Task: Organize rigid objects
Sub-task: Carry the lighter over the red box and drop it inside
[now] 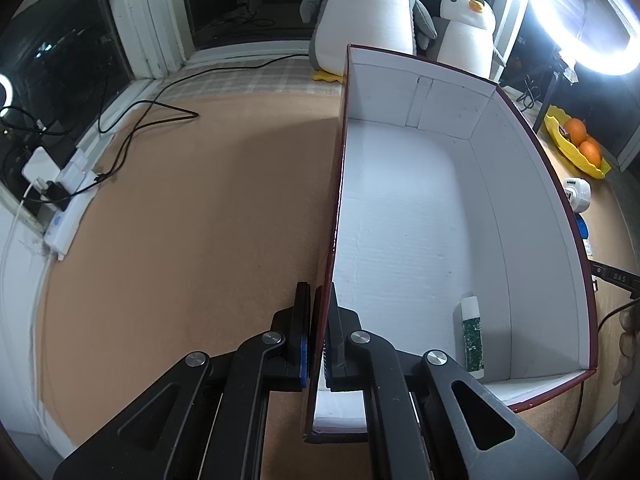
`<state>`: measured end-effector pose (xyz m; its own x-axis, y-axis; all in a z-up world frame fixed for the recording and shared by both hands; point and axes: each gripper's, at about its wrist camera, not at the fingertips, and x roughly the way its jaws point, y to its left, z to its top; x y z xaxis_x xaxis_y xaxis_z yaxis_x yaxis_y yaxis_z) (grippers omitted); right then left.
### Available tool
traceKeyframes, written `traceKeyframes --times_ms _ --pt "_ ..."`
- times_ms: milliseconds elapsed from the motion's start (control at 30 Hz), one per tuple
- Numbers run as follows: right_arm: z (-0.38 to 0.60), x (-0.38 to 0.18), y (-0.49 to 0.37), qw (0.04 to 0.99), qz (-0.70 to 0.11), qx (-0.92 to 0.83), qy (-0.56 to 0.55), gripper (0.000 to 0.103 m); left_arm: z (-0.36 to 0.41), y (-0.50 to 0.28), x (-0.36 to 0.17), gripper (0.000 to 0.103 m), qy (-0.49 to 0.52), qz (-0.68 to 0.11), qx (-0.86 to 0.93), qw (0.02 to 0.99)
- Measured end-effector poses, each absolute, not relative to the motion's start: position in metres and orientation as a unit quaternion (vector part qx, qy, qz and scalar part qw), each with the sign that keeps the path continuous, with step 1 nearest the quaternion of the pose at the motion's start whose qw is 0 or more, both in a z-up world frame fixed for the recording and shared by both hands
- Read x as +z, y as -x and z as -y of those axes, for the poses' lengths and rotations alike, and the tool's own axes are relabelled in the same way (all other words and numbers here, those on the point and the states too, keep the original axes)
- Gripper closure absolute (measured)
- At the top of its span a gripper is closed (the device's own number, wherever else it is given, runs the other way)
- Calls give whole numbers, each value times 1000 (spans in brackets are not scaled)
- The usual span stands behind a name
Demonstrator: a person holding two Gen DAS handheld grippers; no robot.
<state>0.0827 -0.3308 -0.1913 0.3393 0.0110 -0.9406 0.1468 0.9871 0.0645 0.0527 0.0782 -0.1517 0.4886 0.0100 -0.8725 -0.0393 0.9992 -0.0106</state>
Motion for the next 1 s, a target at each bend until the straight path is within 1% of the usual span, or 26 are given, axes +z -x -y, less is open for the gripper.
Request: traceKeyframes --times_ms 333,667,1000 --pt "321 -141 -65 845 -528 -7 -82 82 -78 -52 -152 99 22 -503 25 863" --pt "257 -81 -61 872 -478 91 -60 82 -81 -49 -152 98 45 -498 37 865" --pt "191 -61 -69 862 -470 186 -27 82 -79 -46 -152 98 57 -495 52 866"
